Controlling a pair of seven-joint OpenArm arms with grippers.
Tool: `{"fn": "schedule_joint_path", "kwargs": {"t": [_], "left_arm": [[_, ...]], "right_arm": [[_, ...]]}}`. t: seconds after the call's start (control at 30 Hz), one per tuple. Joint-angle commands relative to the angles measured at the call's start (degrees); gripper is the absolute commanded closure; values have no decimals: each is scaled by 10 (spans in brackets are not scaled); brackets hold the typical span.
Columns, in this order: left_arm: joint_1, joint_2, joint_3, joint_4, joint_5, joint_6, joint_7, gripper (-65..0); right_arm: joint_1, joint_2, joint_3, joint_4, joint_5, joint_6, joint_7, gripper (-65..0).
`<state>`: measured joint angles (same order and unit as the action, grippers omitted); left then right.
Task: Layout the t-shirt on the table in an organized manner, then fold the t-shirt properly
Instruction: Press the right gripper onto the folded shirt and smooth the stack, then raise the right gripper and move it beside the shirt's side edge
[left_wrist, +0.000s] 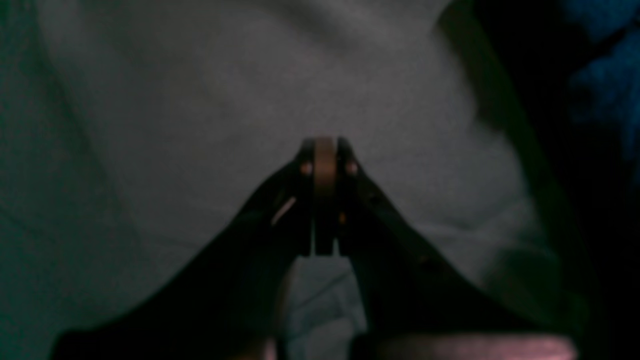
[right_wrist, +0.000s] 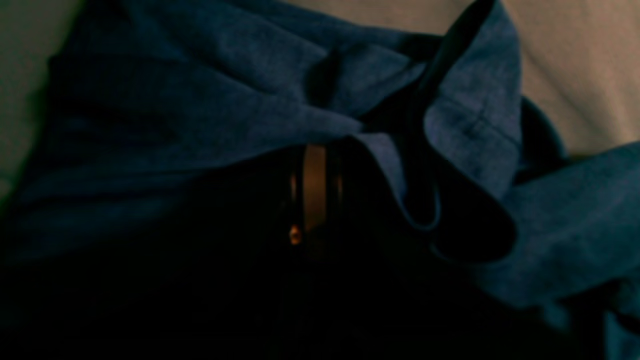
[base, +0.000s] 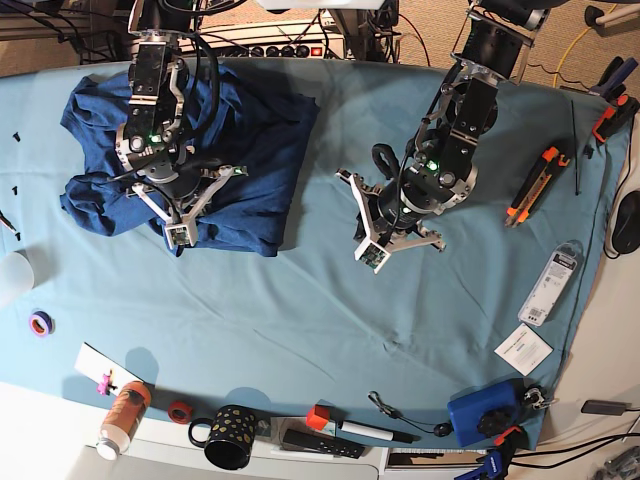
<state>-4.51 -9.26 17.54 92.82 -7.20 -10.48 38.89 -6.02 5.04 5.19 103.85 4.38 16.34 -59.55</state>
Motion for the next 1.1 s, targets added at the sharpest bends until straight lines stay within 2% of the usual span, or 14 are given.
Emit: {"fn": "schedule_joint_path", "kwargs": {"t": [0.0,0.2,0.37,0.6,0.87,1.07], "left_arm": [[-10,0,-2,9,-5,0,-15,0],[-10,0,-2,9,-5,0,-15,0],[-10,0,-2,9,-5,0,-14,0],[-10,0,-2,9,-5,0,-15,0],[-10,0,-2,9,-5,0,-15,0],[-10,0,-2,9,-5,0,-19,0]], "right_arm": [[8,4,2,17,-17,-10,12,0],[8,4,2,58,-76,-42,12,0],[6,4,2,72,-121,-44,-9,0],[-35,7,2,71,-135,-47,-4,0],[-41,55,2,80,-135,-81,-2,0],[-41,81,2,138,-137,-86,1,0]]}}
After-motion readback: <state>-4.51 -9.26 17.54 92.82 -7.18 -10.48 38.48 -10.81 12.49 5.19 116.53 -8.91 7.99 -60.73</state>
